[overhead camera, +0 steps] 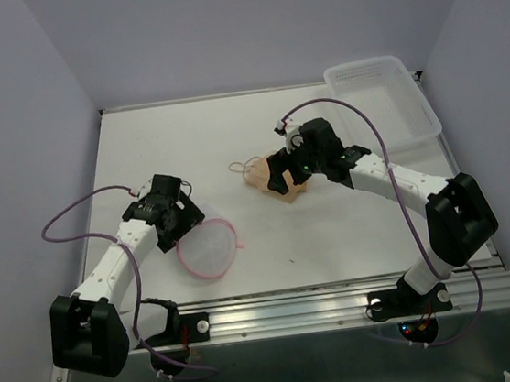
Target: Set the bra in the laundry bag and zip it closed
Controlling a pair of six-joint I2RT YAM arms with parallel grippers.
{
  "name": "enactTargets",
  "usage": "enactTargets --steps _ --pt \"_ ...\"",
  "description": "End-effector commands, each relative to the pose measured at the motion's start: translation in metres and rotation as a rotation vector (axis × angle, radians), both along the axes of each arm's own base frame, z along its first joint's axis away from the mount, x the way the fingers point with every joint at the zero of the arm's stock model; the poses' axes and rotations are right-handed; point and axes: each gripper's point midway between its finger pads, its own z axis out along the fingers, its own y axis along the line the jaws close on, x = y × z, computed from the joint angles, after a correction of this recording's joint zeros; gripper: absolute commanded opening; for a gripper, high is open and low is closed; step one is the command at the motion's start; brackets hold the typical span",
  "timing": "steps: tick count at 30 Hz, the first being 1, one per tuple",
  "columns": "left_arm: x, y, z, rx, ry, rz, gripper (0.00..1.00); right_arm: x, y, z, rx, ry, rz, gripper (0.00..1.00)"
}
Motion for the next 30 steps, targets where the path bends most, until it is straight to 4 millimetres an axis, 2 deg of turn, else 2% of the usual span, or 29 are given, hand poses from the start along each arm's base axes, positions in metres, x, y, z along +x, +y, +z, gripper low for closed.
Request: enactTargets --steps 1,4,8,9,11,12,16,18,20,21,22,25,27,28,29,30 --pt "0.028 -0.036 0.010 -0.161 -0.136 -0.095 0.93 -0.007 0.014 0.024 0.072 -0.068 0.085 1.00" --pt "0.042 -0.060 0.016 -0.239 -0.178 -0.144 0.92 -0.010 0.016 0.024 0.084 -0.056 0.098 1.00" --pt "0.062 -0.083 0.021 -0.253 -0.208 -0.166 0.92 -0.020 0.023 0.029 0.095 -0.062 0.136 1.00" --pt "0.069 -0.089 0.028 -0.261 -0.228 -0.178 0.92 -0.022 0.023 0.029 0.095 -0.062 0.143 1.00" --pt "0.080 -0.094 0.031 -0.262 -0.249 -0.190 0.92 -0.031 0.030 0.031 0.096 -0.072 0.182 1.00" --pt "0.089 -0.095 0.041 -0.253 -0.278 -0.197 0.92 -0.035 0.032 0.030 0.094 -0.073 0.193 1.00" --pt "0.111 -0.089 0.057 -0.184 -0.323 -0.192 0.96 -0.046 0.052 0.017 0.054 -0.068 0.234 1.00" --pt "0.115 -0.084 0.062 -0.149 -0.328 -0.183 0.99 -0.038 0.061 0.019 0.036 -0.088 0.220 1.00" --pt "0.118 -0.077 0.065 -0.118 -0.322 -0.160 0.99 -0.032 0.070 0.007 0.016 -0.071 0.216 1.00" --pt "0.118 -0.075 0.065 -0.113 -0.320 -0.151 0.99 -0.023 0.073 0.012 0.016 -0.079 0.189 1.00" --pt "0.119 -0.074 0.067 -0.112 -0.324 -0.154 0.99 -0.025 0.078 0.010 0.009 -0.074 0.197 1.00" --pt "0.113 -0.065 0.069 -0.093 -0.324 -0.126 0.99 -0.034 0.090 -0.002 -0.020 -0.062 0.236 1.00" --pt "0.108 -0.057 0.077 -0.101 -0.351 -0.092 0.99 -0.040 0.094 -0.010 -0.034 -0.051 0.247 1.00" --pt "0.102 -0.054 0.072 -0.100 -0.343 -0.083 0.99 -0.043 0.097 -0.012 -0.040 -0.050 0.254 1.00" --pt "0.099 -0.052 0.081 -0.114 -0.373 -0.076 0.99 -0.040 0.097 -0.014 -0.058 -0.072 0.268 1.00" --pt "0.095 -0.051 0.081 -0.120 -0.376 -0.068 0.99 -0.036 0.097 -0.021 -0.078 -0.072 0.258 1.00"
